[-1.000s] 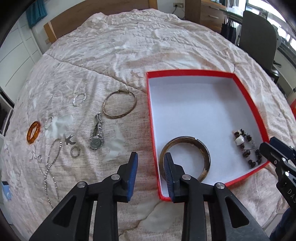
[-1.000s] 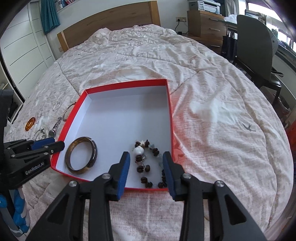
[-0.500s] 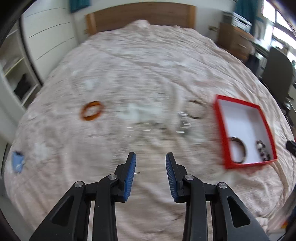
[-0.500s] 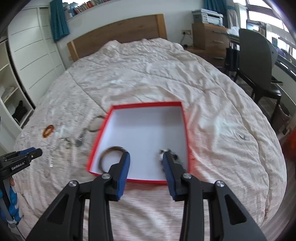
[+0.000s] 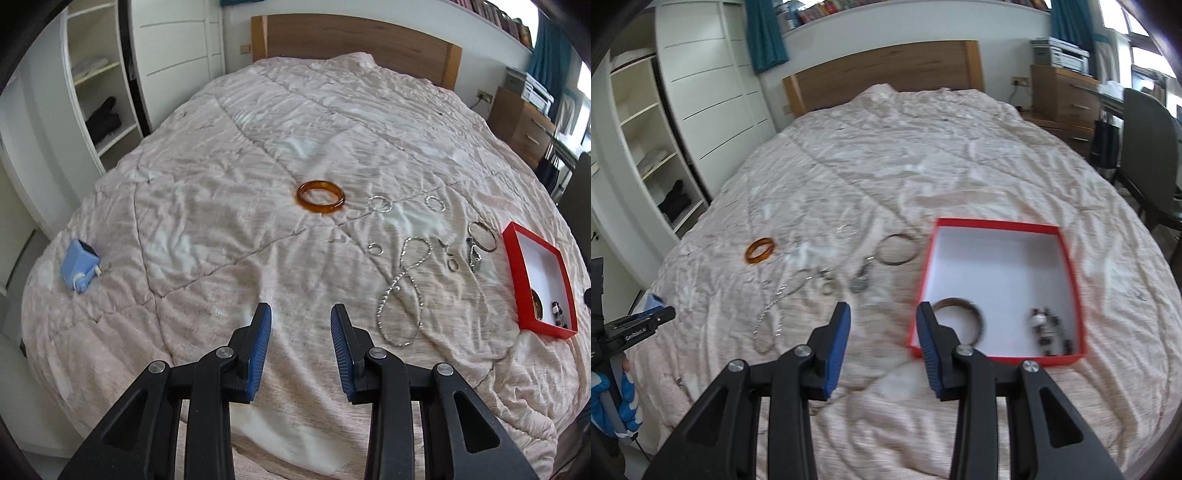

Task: Organize jewelry
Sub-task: 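Grasp the rhinestone necklace with left tool while right tool grasps a silver ring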

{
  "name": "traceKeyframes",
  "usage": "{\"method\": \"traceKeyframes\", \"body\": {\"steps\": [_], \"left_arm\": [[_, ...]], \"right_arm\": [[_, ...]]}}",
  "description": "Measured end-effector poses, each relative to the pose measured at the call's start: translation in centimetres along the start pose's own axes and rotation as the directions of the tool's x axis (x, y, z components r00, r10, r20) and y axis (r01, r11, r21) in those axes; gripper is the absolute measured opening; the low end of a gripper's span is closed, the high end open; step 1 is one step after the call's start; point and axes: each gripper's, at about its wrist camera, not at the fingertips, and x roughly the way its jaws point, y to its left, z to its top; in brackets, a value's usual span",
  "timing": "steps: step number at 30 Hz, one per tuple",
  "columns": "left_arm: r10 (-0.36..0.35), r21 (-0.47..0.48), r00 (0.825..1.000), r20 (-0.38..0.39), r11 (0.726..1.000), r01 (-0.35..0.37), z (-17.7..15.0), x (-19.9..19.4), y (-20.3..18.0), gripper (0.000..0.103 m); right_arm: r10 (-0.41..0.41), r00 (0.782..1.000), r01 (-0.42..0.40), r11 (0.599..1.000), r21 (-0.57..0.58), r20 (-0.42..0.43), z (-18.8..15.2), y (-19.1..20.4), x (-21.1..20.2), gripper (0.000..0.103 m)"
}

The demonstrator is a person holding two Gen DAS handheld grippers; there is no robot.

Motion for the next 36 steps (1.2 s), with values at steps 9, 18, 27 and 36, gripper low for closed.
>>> {"method": "traceKeyframes", "body": {"steps": [9,18,27,36], "left_arm": [[-0.091,0.023,0.995,-0.048,0.995,0.093,-0.5,4.1,-2.0,0.032],[-0.144,0.074,0.98,-0.135,0.985,0.155,-0.2,10.1,-5.8,0.025],[-0.148,0.074,0.97,-0.191,0.984,0.164,-0.2,14.2,-6.8,0.018],[-0.144,0.1,0.971,-0.193,0.981,0.166,0.0,15.0,-7.5,0.005]], "right_arm": [[0.073,0.994,-0.077,0.996,-0.044,-0.085,-0.1,3.2,4.9,0.035],[0.142,0.976,-0.152,0.987,-0.049,-0.168,-0.5,3.9,11.4,0.035],[0.185,0.96,-0.201,0.978,-0.059,-0.212,-0.6,5.2,17.0,0.034],[0.164,0.964,-0.176,0.984,-0.041,-0.21,-0.1,4.9,20.9,0.028]]}}
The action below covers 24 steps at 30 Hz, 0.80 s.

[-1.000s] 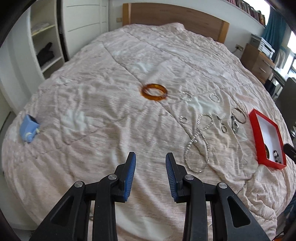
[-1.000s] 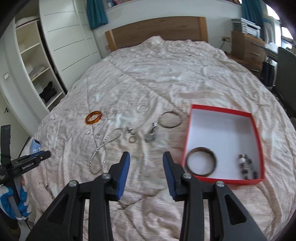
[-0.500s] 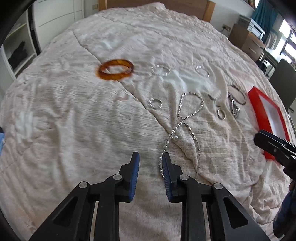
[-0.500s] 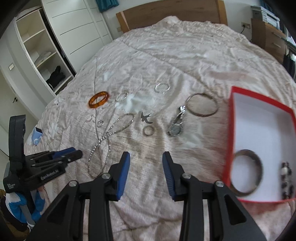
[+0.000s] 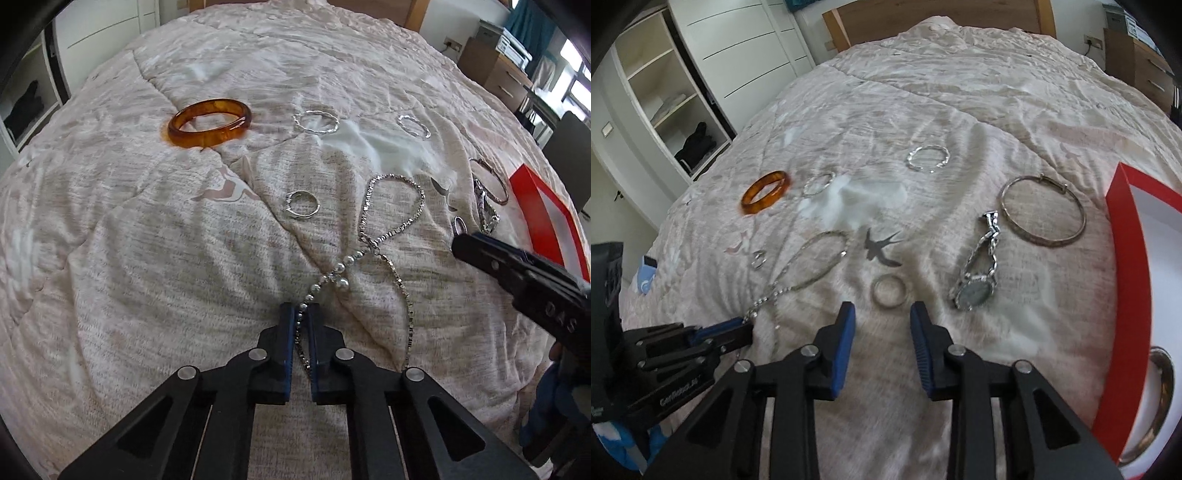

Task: Organize jewelry
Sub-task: 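Grasp the rhinestone necklace with left tool while right tool grasps a silver ring, then lower necklace and ring into the red box and open both tools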

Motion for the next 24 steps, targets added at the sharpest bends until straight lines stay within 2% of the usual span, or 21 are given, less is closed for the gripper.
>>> {"method": "traceKeyframes", "body": {"steps": [5,11,18,24], "left_arm": [[0.006,0.002,1.0,-0.001,1.0,-0.006,0.1,0.2,-0.3,0.004],[0.014,0.0,1.0,0.008,1.0,-0.014,0.3,-0.3,-0.5,0.004],[-0.009,-0.004,0.999,0.045,1.0,0.009,0.5,-3.0,-1.1,0.004],[-0.019,-0.001,0.994,0.111,1.0,0.02,1.2,-6.8,-2.4,0.004]], "right_arm": [[-0.008,1.0,0.008,1.0,-0.005,0.003,0.7,-0.2,1.2,0.019],[-0.007,1.0,0.007,1.0,-0.008,0.001,0.7,-0.1,1.4,0.019],[0.007,0.999,-0.007,1.0,-0.001,0.038,0.2,0.2,-1.8,0.019],[0.009,0.995,-0.009,1.0,0.003,0.103,0.4,0.4,-6.5,0.019]]}}
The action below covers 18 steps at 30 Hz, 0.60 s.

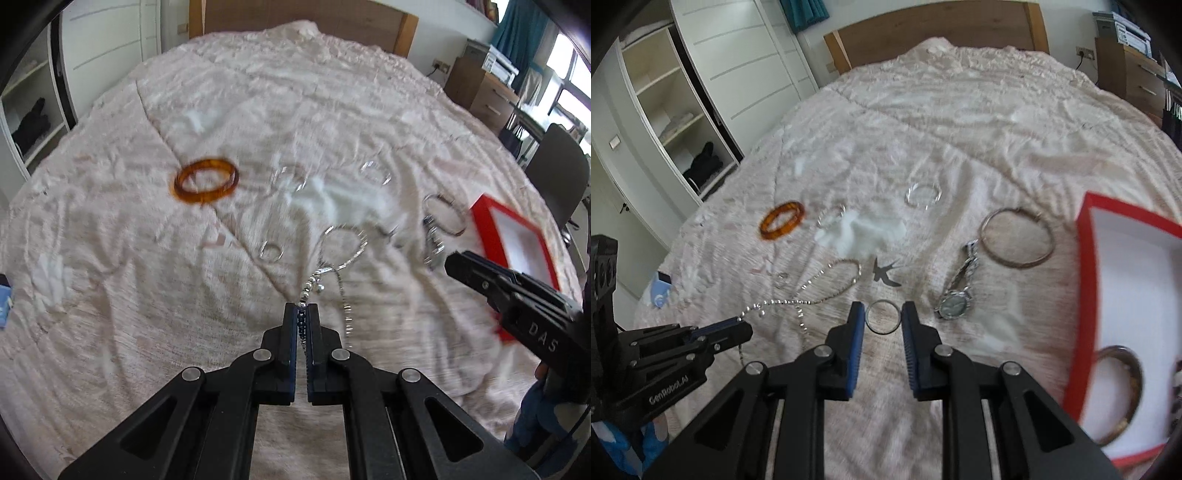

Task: Organize jewelry
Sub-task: 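Lower necklace and ring into the red box and open both tools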

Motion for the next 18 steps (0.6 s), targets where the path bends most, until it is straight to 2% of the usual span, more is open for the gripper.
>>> {"method": "traceKeyframes", "body": {"steps": [11,18], "left_arm": [[-0.002,0.035,0.993,0.116,0.999,-0.003,2.1,-6.9,-3.7,0.004],[-0.043,0.081,0.982,0.184,0.996,0.029,4.5,-9.9,-8.6,0.004]], "right_arm": [[-0.029,0.993,0.027,0.999,0.018,0.112,0.6,-1.5,-8.6,0.019],[-0.074,0.985,0.066,0.996,0.054,0.157,0.2,-4.8,-12.8,0.019]]}}
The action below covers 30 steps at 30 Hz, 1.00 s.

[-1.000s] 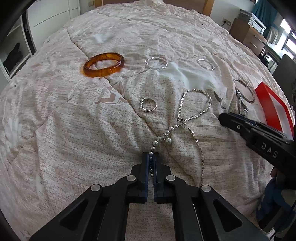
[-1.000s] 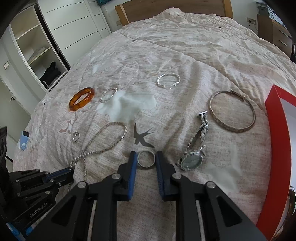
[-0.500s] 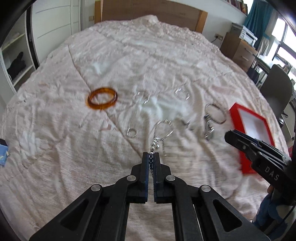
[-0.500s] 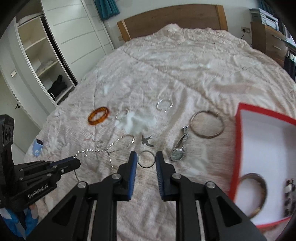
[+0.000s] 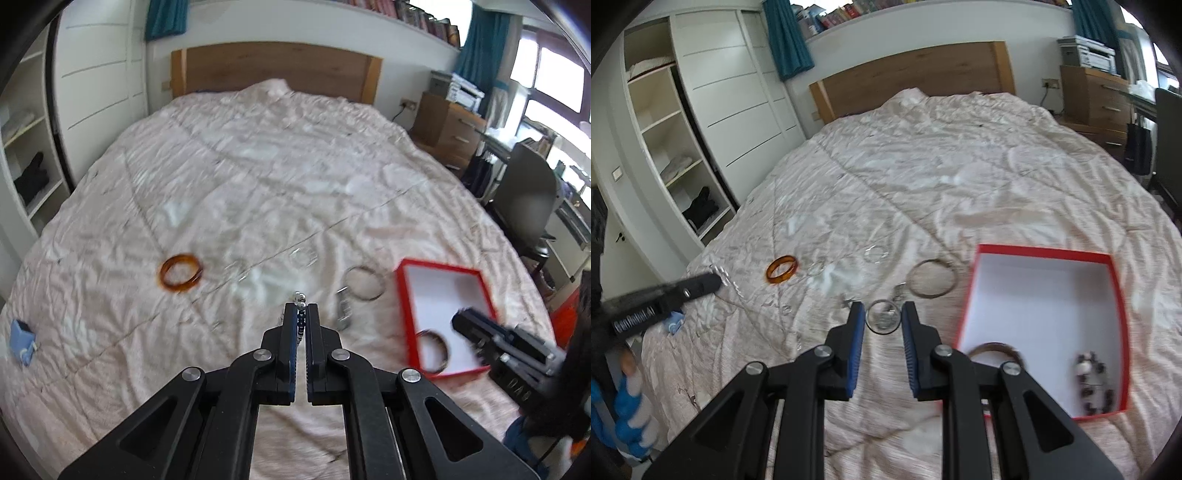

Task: Organize jewelry
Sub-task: 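Lower necklace and ring into the red box and open both tools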

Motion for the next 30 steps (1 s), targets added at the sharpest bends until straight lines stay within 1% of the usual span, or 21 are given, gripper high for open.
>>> {"method": "traceKeyframes", "body": {"steps": [4,7,10,12,15,16,18,22,27,30], "left_arm": [[-0.049,0.047,0.998,0.026,0.998,0.048,1.8,-0.1,-4.1,0.004],[-0.104,0.079,0.993,0.047,0.992,0.1,3.7,0.2,-7.4,0.004],[-0.161,0.109,0.985,0.064,0.982,0.154,5.6,1.0,-10.6,0.004],[-0.203,0.123,0.977,0.064,0.973,0.194,6.4,1.8,-12.5,0.004],[-0.227,0.146,0.973,0.043,0.965,0.219,6.9,4.2,-15.1,0.004],[-0.228,0.149,0.973,0.031,0.964,0.221,6.8,5.0,-15.5,0.004],[-0.221,0.154,0.975,-0.021,0.963,0.222,6.0,7.9,-16.6,0.004],[-0.178,0.167,0.974,-0.143,0.965,0.201,3.0,13.5,-17.5,0.004],[-0.146,0.158,0.96,-0.239,0.97,0.187,-0.1,17.3,-17.1,0.004],[-0.144,0.155,0.952,-0.271,0.969,0.191,-1.5,18.5,-16.9,0.004]], "right_arm": [[-0.036,0.999,0.036,0.999,0.037,0.016,-0.1,-3.2,-1.1,0.019],[-0.068,0.998,0.067,0.996,0.063,0.015,-0.3,-5.8,-1.4,0.019],[-0.103,0.995,0.103,0.991,0.082,0.004,-0.5,-8.4,-1.1,0.019],[-0.125,0.992,0.125,0.988,0.094,-0.005,-0.7,-10.2,-0.9,0.019],[-0.158,0.987,0.16,0.98,0.115,-0.025,-1.0,-13.0,0.0,0.019],[-0.166,0.986,0.169,0.978,0.121,-0.034,-1.1,-13.8,0.5,0.019],[-0.18,0.982,0.185,0.975,0.127,-0.05,-1.3,-15.1,1.3,0.019],[-0.196,0.977,0.206,0.969,0.134,-0.086,-2.0,-17.3,2.9,0.019],[-0.208,0.97,0.225,0.965,0.133,-0.126,-2.7,-18.7,4.7,0.019],[-0.216,0.965,0.236,0.963,0.131,-0.151,-3.1,-19.1,5.4,0.019]]}}
